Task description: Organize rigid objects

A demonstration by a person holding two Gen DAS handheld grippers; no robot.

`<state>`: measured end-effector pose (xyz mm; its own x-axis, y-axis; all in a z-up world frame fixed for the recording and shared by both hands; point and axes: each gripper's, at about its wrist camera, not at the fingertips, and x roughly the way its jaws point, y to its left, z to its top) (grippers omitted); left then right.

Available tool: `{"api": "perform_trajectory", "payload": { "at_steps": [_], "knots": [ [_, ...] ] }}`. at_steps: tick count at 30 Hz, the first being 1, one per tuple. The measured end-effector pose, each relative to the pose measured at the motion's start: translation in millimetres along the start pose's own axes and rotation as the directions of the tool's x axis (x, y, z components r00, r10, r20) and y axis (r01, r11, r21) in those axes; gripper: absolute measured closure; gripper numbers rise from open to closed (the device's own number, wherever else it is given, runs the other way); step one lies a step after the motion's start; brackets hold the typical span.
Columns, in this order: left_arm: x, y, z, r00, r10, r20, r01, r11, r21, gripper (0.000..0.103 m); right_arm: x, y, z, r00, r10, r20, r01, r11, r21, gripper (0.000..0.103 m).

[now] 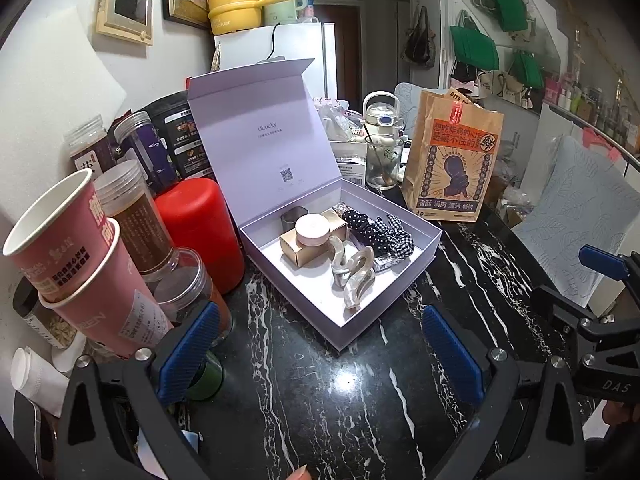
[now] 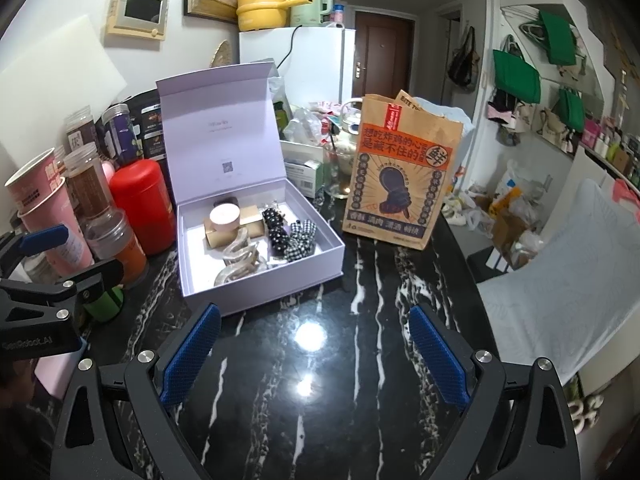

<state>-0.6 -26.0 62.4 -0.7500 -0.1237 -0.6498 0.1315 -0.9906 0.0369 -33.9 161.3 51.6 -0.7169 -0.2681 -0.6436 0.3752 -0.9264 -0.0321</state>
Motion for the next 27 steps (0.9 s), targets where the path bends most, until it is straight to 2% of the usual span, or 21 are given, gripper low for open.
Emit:
{"api": "perform_trajectory", "payload": {
  "at_steps": [27],
  "knots": [
    [7.2,4.1,2.5,1.000,-0.012,-0.026,0.012,1.000,-0.003,0.000,2.6,-1.0,2.1,1.000,-0.021,-0.015,0.021,1.000,-0.015,0.007]
  ]
}}
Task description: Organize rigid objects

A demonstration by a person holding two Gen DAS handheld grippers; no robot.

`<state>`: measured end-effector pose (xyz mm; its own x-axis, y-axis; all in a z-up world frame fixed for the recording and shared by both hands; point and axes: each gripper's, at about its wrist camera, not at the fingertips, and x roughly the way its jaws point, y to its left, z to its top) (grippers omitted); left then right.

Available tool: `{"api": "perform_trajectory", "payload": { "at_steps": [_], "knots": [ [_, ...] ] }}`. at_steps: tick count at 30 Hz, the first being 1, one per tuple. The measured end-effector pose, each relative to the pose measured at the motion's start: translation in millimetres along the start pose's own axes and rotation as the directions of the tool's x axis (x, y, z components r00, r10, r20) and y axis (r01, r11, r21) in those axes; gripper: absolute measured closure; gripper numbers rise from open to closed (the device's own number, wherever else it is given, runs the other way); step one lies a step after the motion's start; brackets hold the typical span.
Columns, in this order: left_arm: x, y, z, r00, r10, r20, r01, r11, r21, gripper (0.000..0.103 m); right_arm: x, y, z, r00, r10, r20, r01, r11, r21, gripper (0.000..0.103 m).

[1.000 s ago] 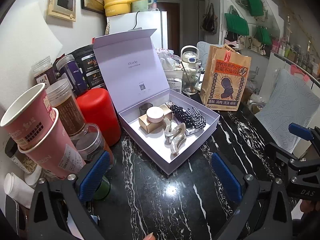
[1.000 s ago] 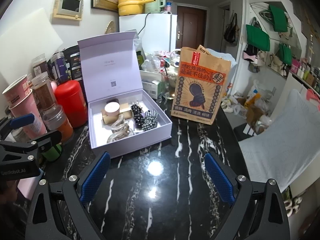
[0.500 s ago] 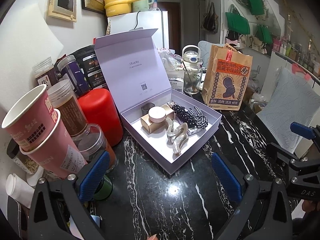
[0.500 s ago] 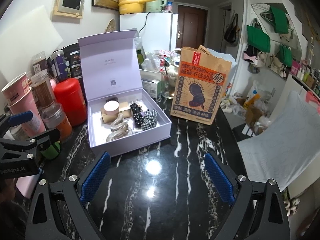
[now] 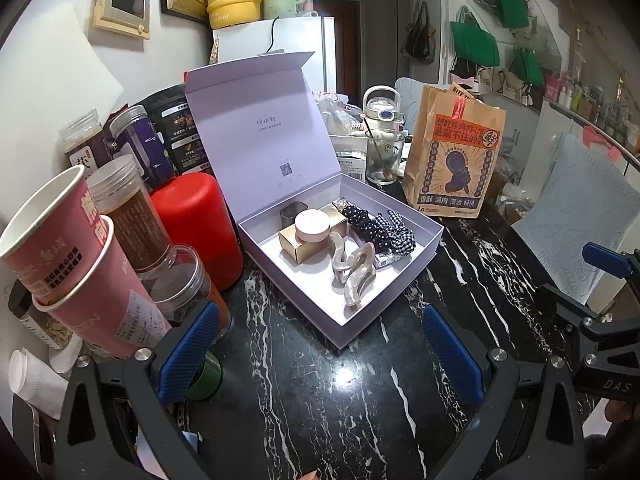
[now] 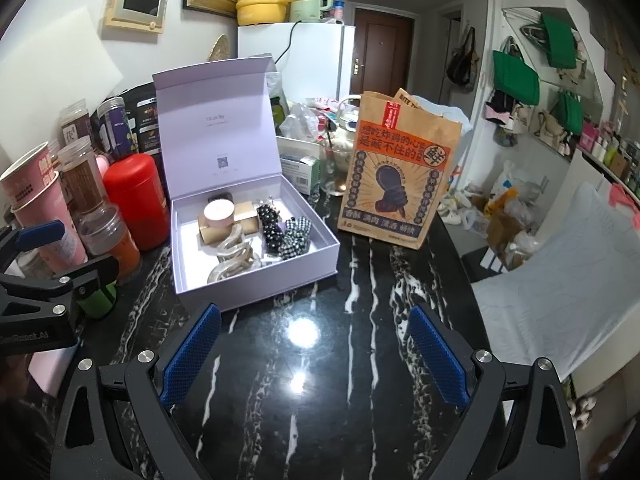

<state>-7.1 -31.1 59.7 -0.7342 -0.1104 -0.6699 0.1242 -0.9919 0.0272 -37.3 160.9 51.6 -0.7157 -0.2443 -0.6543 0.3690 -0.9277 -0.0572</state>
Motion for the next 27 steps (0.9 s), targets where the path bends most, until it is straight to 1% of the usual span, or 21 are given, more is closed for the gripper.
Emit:
{"api": "perform_trajectory", "payload": {
  "at_steps": [11,14,27],
  "knots": [
    [1.0,2.7,-0.8,1.000,-0.002,-0.003,0.002,1.000,-0.015,0.000,1.0,-0.7,-0.6,1.000,-0.009,-0.008,0.009,1.000,0.001,0.007],
    [2.9,2.8,-1.2,1.000,0.005,-0.014,-0.005,1.000,-0.015,0.000,1.8,-0.5,-0.8,1.000,-0.011,-0.011,0.011,1.000,0.001,0.007],
    [5.9,-0.3,-3.7,1.000,-0.010,-0.028,0.010,1.000,-0.009,0.000,4.7,-2.3,-3.7,0.999,-0.019,-0.026,0.020,1.000,0.003,0.007]
  ]
}}
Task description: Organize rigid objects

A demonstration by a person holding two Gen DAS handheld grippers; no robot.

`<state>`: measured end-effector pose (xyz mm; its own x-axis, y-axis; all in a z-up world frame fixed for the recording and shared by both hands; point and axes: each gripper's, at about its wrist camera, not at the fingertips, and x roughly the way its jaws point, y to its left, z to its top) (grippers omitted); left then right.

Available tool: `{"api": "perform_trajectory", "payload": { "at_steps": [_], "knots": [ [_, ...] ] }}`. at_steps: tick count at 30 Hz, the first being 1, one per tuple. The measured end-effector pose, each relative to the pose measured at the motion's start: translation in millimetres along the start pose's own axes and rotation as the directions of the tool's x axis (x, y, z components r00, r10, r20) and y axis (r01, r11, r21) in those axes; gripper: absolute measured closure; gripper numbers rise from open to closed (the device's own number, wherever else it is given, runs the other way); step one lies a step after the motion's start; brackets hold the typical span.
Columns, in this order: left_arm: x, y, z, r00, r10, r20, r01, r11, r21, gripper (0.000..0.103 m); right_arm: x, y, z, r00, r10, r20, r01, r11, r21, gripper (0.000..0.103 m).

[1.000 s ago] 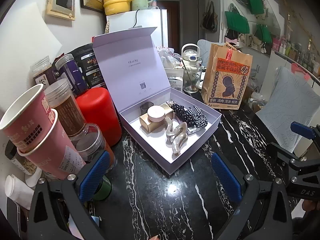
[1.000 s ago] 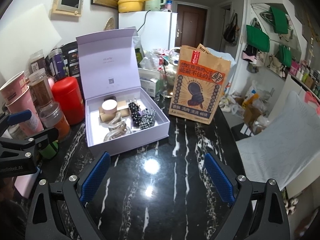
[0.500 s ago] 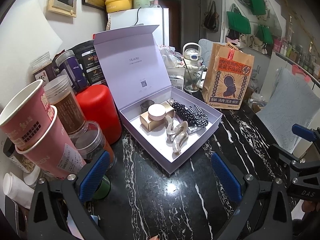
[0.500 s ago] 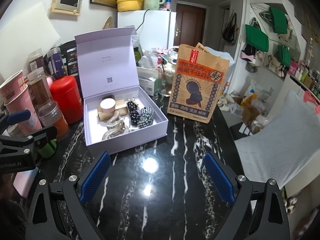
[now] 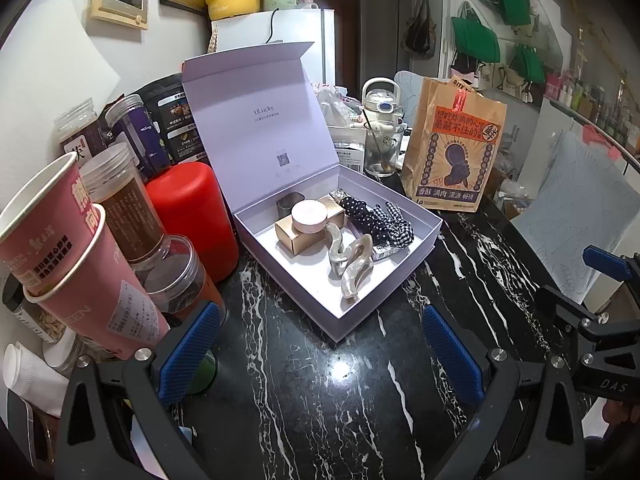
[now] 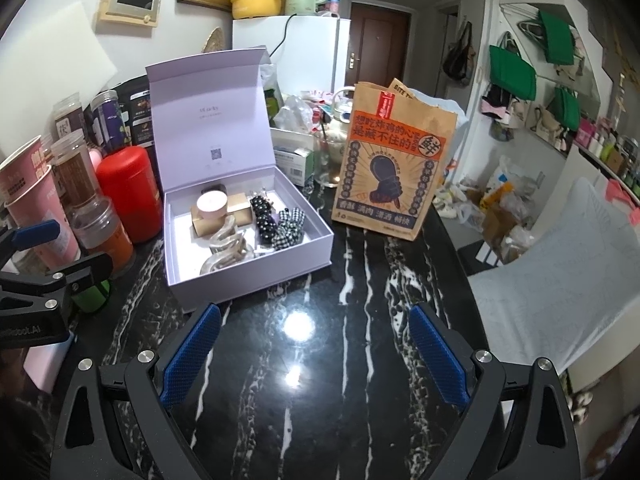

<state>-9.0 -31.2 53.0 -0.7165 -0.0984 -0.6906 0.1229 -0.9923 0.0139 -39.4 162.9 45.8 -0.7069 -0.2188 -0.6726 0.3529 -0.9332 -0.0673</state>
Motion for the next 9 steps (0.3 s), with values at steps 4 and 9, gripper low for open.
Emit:
{"api": "perform_trajectory", "payload": {
  "at_steps": [4,9],
  "knots": [
    [0.5,-0.8,-0.4,1.000,0.003,0.002,-0.003,1.000,0.002,0.000,0.6,-1.2,-0.8,1.000,-0.002,-0.003,0.002,1.000,0.003,0.007],
    [1.7,-1.8,-1.4,1.000,0.013,0.004,-0.013,1.000,0.007,0.000,1.0,-1.7,-0.5,1.000,-0.001,-0.004,0.001,1.000,0.004,0.007]
  ]
}}
